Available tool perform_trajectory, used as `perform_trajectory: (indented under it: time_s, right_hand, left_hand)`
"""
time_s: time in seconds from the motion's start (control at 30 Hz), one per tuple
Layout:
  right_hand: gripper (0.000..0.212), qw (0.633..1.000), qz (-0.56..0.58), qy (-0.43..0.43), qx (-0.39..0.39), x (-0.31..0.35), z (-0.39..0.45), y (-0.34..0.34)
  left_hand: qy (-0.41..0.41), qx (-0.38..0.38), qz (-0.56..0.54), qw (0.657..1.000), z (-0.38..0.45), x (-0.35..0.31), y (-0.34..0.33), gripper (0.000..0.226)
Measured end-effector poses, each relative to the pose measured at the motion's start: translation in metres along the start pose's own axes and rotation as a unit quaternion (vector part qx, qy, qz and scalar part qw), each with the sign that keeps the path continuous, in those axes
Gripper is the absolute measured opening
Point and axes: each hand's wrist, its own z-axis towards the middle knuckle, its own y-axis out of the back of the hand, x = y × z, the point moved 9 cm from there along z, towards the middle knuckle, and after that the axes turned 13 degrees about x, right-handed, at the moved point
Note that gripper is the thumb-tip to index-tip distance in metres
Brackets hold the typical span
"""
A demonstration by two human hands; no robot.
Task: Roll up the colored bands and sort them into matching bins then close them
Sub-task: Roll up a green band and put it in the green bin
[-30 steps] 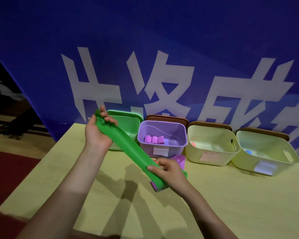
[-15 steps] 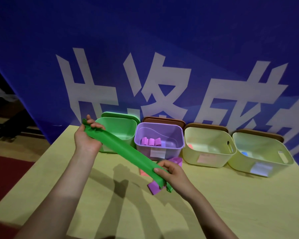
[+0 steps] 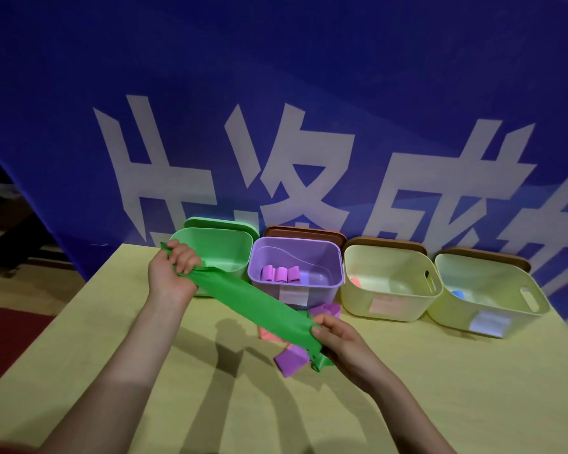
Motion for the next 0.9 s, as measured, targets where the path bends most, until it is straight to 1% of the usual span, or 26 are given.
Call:
perform_trajectory:
  time_s: [0.13, 0.2, 0.27, 0.33, 0.4, 0.53, 0.6, 0.73, 0.77, 0.83, 0.9]
  right_hand:
    - [0.018, 0.999, -0.024, -0.018, -0.020, -0.012, -0.015, 0.017]
    - [0.017, 0.997, -0.055, -0.037, -0.034, -0.016, -0.020, 0.024]
    - [0.005, 0.990, -0.108, -0.071, -0.050, -0.021, -0.017, 0.030]
    - [0.013, 0.981, -0.157, -0.088, -0.066, -0.018, -0.009, 0.032]
    - [0.014, 0.978, -0.181, -0.070, -0.080, -0.003, 0.000, 0.027]
    - [0.013, 0.972, -0.192, 0.037, -0.127, 0.042, 0.012, 0.015]
    - [0.007, 0.967, -0.179, 0.091, -0.157, 0.062, 0.012, 0.012]
    - [0.011, 0.948, -0.189, 0.166, -0.193, 0.091, 0.003, 0.006]
    - [0.014, 0.947, -0.198, 0.170, -0.185, 0.094, 0.003, 0.002]
    - [0.021, 0.957, -0.203, 0.151, -0.142, 0.092, 0.009, -0.010]
    - [0.029, 0.951, -0.243, 0.138, -0.132, 0.088, 0.012, -0.018]
  left_hand:
    - [0.031, 0.000, 0.115, 0.993, -0.010, 0.021, -0.013, 0.038]
    - [0.049, 0.021, 0.163, 0.985, -0.017, 0.039, -0.027, 0.038]
    - [0.062, 0.052, 0.207, 0.975, -0.025, 0.060, -0.040, 0.038]
    - [0.075, 0.075, 0.249, 0.963, -0.033, 0.082, -0.047, 0.038]
    - [0.100, 0.086, 0.290, 0.948, -0.040, 0.103, -0.048, 0.037]
    - [0.157, 0.100, 0.346, 0.919, -0.056, 0.134, -0.046, 0.041]
    - [0.163, 0.111, 0.380, 0.904, -0.063, 0.140, -0.047, 0.043]
    - [0.156, 0.133, 0.481, 0.853, -0.074, 0.139, -0.046, 0.044]
    - [0.157, 0.139, 0.498, 0.841, -0.076, 0.140, -0.046, 0.042]
    - [0.161, 0.147, 0.515, 0.829, -0.080, 0.141, -0.046, 0.037]
    - [0.173, 0.153, 0.508, 0.830, -0.084, 0.144, -0.045, 0.037]
